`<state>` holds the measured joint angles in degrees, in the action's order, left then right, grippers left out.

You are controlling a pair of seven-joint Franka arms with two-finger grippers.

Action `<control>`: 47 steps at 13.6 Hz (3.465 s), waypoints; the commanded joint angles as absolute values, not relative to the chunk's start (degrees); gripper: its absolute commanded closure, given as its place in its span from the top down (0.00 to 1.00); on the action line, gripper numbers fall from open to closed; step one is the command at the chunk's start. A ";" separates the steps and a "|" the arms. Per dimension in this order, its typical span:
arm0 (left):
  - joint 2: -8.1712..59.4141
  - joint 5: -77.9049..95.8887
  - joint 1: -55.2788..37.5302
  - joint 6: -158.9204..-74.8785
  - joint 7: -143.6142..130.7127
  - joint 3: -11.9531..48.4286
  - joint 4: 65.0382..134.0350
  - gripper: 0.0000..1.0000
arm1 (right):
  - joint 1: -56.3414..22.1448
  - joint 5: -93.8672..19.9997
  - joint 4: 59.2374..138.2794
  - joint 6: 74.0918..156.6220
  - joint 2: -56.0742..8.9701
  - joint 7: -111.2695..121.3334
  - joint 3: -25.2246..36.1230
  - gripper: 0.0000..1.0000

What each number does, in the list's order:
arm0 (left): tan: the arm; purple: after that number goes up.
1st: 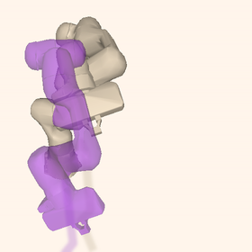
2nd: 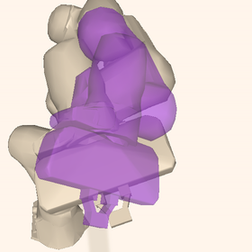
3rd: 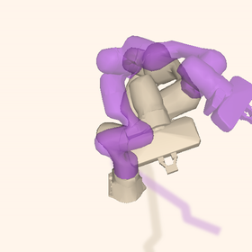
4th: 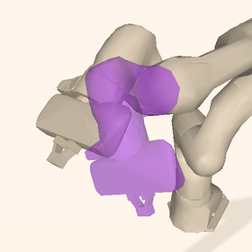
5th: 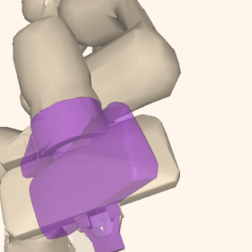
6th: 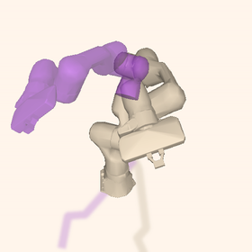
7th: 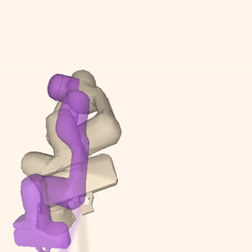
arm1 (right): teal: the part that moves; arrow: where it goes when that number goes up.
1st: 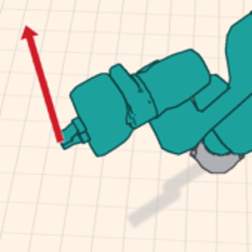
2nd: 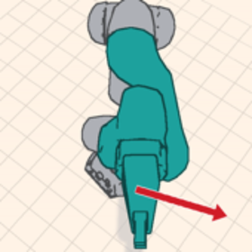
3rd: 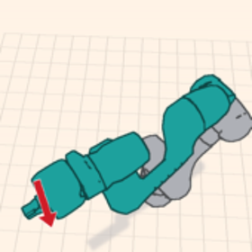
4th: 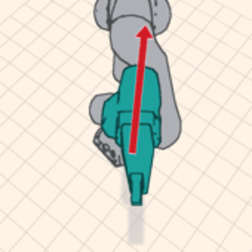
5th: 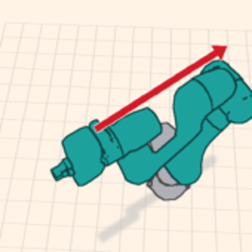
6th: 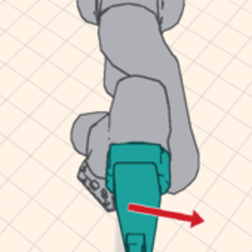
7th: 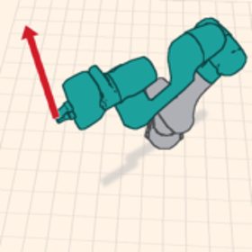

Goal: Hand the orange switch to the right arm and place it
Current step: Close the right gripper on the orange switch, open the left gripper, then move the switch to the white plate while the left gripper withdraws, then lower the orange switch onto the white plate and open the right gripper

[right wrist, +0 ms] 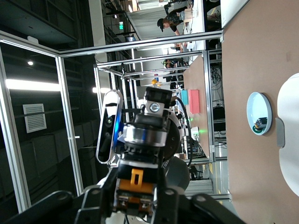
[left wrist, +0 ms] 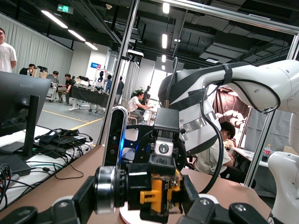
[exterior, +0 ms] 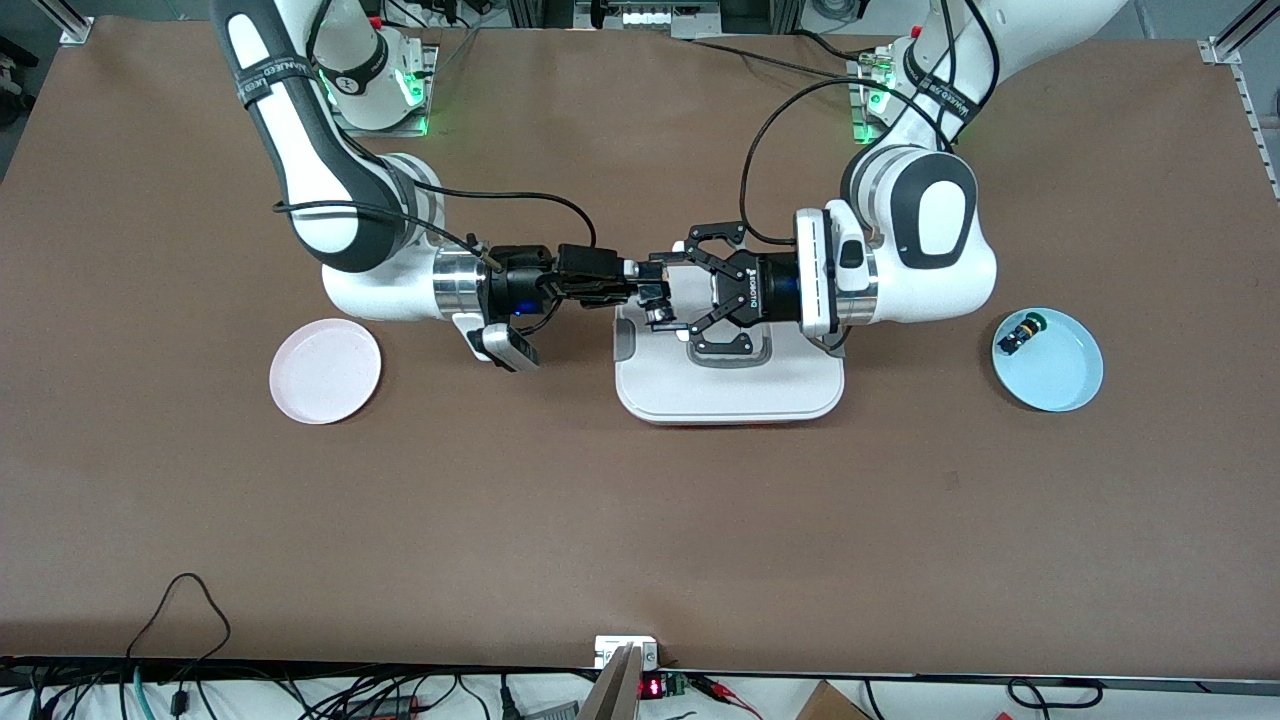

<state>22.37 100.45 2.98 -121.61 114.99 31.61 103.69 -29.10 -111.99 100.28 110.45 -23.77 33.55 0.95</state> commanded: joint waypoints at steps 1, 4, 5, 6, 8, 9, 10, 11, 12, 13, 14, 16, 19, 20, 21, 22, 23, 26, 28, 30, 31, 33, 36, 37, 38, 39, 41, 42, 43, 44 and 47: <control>22.59 101.60 2.72 -121.82 114.26 31.82 103.36 0.00 | -29.00 -112.59 98.44 110.22 -24.52 34.89 1.05 0.14; 22.50 101.60 2.72 -121.82 114.26 31.82 103.36 0.00 | -29.09 -112.59 98.44 110.30 -24.52 35.07 1.14 0.14; 22.50 101.60 2.81 -121.82 114.26 31.82 103.36 0.07 | -29.09 -112.59 98.35 110.30 -24.52 35.16 1.14 0.14; 22.41 101.69 2.81 -121.82 114.00 31.82 103.36 0.48 | -29.00 -112.50 98.44 110.30 -24.52 35.16 1.14 0.14; 22.24 101.69 2.90 -121.47 112.42 31.82 103.45 1.00 | -29.09 -112.59 98.35 110.22 -24.52 35.59 1.14 0.14; 22.06 101.69 3.16 -121.29 111.28 31.82 103.45 1.00 | -29.09 -112.76 98.44 110.21 -24.52 35.94 1.14 0.14; 21.80 101.17 3.60 -121.20 110.83 31.73 103.45 1.00 | -29.09 -112.76 98.44 110.21 -24.52 35.95 1.14 0.14; 21.45 100.64 5.00 -120.94 110.83 31.47 103.71 1.00 | -29.00 -112.59 98.44 110.21 -24.43 36.03 1.14 0.14; 21.18 99.59 6.58 -120.33 110.92 31.46 104.23 1.00 | -29.00 -112.50 98.44 110.30 -24.43 36.12 1.14 0.14; 21.01 97.32 8.33 -118.41 111.00 31.03 104.41 1.00 | -28.74 -112.15 98.44 110.30 -24.35 35.95 1.23 0.14; 20.57 94.51 10.79 -116.91 111.01 30.76 104.41 1.00 | -28.04 -111.37 98.44 110.30 -24.26 35.95 1.23 0.14; 18.99 87.31 15.97 -115.76 110.74 30.15 104.41 1.00 | -26.12 -107.25 98.44 110.30 -23.82 35.77 1.23 0.14; 17.23 78.17 18.81 -110.58 108.64 24.20 104.41 1.00 | -21.64 -94.87 98.44 109.60 -22.85 35.77 1.23 0.12; 16.36 74.57 18.90 -109.09 108.37 20.95 104.41 1.00 | -20.06 -90.57 98.44 108.73 -22.33 35.77 1.23 0.12; 15.56 69.48 19.07 -106.72 108.37 17.70 104.41 1.00 | -18.82 -85.31 98.44 107.76 -21.80 35.77 1.23 0.12; 15.12 64.47 19.59 -104.70 108.37 13.75 104.41 1.00 | -17.42 -78.99 98.44 107.58 -21.27 35.77 1.23 0.12; 14.77 60.42 19.60 -104.24 108.54 10.32 104.33 1.00 | -16.27 -72.31 98.44 107.14 -20.83 35.95 1.23 0.12; 14.59 49.44 19.34 -105.72 111.69 3.88 102.75 1.00 | -12.93 -55.25 98.44 104.51 -20.13 37.43 1.23 0.12; 14.41 47.47 19.25 -112.56 117.30 2.73 103.53 1.00 | -10.21 -45.66 98.44 101.53 -20.13 41.37 1.14 0.12; 14.59 46.94 19.16 -117.40 118.91 2.29 106.43 1.00 | -8.19 -33.02 98.79 101.08 -20.04 47.69 1.14 0.12; 14.59 44.50 19.07 -118.03 118.65 0.63 106.52 1.00 | -6.96 -27.74 99.14 101.07 -20.13 51.03 0.97 0.12; 14.41 40.97 18.90 -121.80 114.73 -0.26 105.91 1.00 | -5.54 -16.58 99.93 102.12 -20.48 59.46 0.88 0.12; 13.63 30.62 18.63 -121.91 91.31 -0.62 104.51 1.00 | -5.19 -1.80 102.73 109.31 -20.39 69.14 0.70 0.12; 12.93 27.02 18.46 -121.73 83.31 -0.62 104.07 1.00 | -4.66 -0.10 104.57 112.21 -20.39 71.95 0.70 0.12; 12.22 23.24 17.93 -121.03 76.79 -0.62 103.02 1.00 | -3.35 0.26 106.76 115.80 -20.48 75.38 0.70 0.12; 11.87 20.42 17.49 -119.37 71.16 -0.62 102.22 1.00 | -3.08 0.44 109.14 119.41 -20.48 79.06 0.70 0.12; 10.99 13.75 16.35 -115.59 58.68 -0.70 99.50 1.00 | -3.08 0.62 113.71 126.88 -20.48 86.10 0.70 0.12; 10.46 10.67 15.56 -112.97 51.84 -0.62 97.93 1.00 | -2.99 0.62 115.47 129.35 -20.57 87.87 0.70 0.12; 9.85 8.55 14.51 -110.50 45.24 -0.62 97.21 1.00 | -2.99 0.62 116.88 131.03 -20.74 89.37 0.70 0.12; 9.32 5.83 13.20 -108.22 37.61 -0.62 96.16 1.00 | -2.64 0.62 117.94 132.87 -20.92 90.60 0.70 0.12; 7.13 1.15 9.24 -101.97 19.05 -0.70 95.63 1.00 | -1.32 0.97 120.67 138.68 -21.71 96.05 0.70 0.12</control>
